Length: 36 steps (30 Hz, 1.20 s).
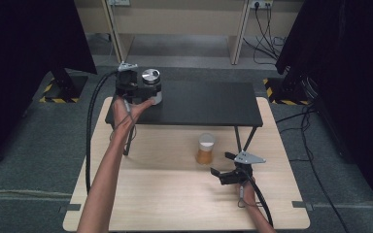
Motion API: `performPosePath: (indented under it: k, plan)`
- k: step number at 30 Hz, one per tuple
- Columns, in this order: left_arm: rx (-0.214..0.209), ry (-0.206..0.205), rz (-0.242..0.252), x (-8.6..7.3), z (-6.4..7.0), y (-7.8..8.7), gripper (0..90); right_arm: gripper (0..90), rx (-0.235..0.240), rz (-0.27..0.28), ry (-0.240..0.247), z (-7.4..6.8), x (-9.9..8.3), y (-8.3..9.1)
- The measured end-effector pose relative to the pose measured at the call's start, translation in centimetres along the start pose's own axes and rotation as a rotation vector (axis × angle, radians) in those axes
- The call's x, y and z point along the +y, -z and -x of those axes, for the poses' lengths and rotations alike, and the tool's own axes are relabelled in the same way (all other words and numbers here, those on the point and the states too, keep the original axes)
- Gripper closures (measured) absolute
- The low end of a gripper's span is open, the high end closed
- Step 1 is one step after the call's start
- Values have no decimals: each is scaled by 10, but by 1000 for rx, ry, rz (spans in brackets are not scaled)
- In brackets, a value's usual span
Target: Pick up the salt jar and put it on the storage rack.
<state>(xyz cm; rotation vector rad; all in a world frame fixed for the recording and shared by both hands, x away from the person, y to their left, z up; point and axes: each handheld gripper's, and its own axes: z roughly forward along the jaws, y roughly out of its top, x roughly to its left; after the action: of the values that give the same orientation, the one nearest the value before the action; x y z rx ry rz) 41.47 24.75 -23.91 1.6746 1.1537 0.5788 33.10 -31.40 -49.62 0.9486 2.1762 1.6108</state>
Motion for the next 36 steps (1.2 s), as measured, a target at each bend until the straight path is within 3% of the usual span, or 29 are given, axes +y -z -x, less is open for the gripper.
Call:
performPosePath:
  k: [2,4,6,8,10,12,15,16,17,19,21,22,24,25,28,36]
  plan:
    - [-7,4,0,1,-1,4,0,11,-1,0,-1,0,0,0]
    - [-15,-21,5,0,-1,14,0,11,-1,-1,0,0,0,0]
    - [-3,-27,-13,3,3,19,2,11,-2,-2,1,-1,0,0]
    - [-5,-72,-25,2,7,28,1,11,-2,-2,3,-1,0,0]
    - [-12,-90,-11,0,8,34,0,11,-2,-2,4,-1,0,0]
    - [-25,-91,14,-5,9,41,0,11,-2,-2,4,-1,0,0]
    - [-64,-41,49,-14,4,52,4,11,-2,-3,5,-1,1,0]
    - [-58,-51,44,-15,5,55,0,11,-2,-3,5,-1,1,0]
    - [-26,-102,32,-16,12,60,1,11,-2,-4,4,-1,1,0]
    - [-14,-130,22,-18,15,65,5,11,-2,-3,5,-1,1,0]
    - [-48,-100,44,-27,10,70,10,11,-3,-3,6,-1,1,0]
    - [-63,-93,33,-28,7,72,3,11,-3,-5,5,-1,1,0]
    - [-57,-103,30,-31,10,75,4,11,-4,-4,6,-1,1,0]
    - [-84,-84,41,-39,5,78,12,11,-4,-5,5,-1,1,0]
    - [-112,-73,43,-50,2,84,13,11,-5,-7,5,-2,1,0]
    - [-170,-87,24,-75,2,94,10,11,-6,-7,7,-2,1,0]
